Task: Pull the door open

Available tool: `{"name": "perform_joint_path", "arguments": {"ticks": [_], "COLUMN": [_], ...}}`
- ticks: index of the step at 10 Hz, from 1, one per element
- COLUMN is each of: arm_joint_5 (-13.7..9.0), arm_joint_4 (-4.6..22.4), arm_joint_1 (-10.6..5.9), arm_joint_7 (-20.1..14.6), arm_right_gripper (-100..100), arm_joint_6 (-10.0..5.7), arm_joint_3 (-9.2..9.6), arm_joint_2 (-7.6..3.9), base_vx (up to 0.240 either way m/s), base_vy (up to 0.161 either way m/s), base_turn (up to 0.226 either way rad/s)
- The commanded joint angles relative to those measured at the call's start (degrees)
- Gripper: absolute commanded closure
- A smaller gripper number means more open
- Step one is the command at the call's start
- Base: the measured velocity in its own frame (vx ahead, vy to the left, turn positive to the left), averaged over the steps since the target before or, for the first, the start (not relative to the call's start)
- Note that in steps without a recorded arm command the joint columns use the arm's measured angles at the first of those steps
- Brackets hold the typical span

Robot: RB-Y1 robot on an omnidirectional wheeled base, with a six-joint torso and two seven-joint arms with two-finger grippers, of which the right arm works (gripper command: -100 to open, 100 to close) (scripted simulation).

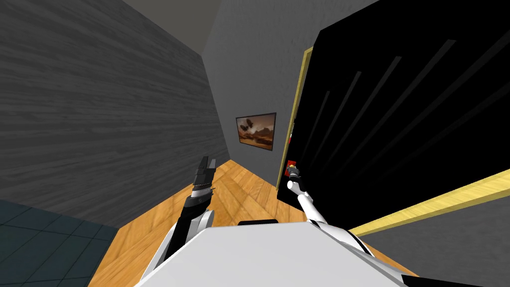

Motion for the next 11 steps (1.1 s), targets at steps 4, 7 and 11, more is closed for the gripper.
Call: {"name": "perform_joint_path", "arguments": {"ticks": [4,7,11], "arm_joint_5": [0.02,0.10,0.26], "arm_joint_4": [-0.03,-0.35,-1.06], "arm_joint_1": [-0.01,0.59,1.56], "arm_joint_7": [0.08,-1.86,-5.53], "arm_right_gripper": [100,100,100], "arm_joint_6": [0.05,0.46,1.16], "arm_joint_3": [0.08,1.63,4.68], "arm_joint_2": [0.13,-1.02,-2.95], "base_vx": [-0.009,-0.137,-0.252], "base_vy": [-0.001,-0.028,-0.047], "base_turn": [0.000,0.108,0.168]}}
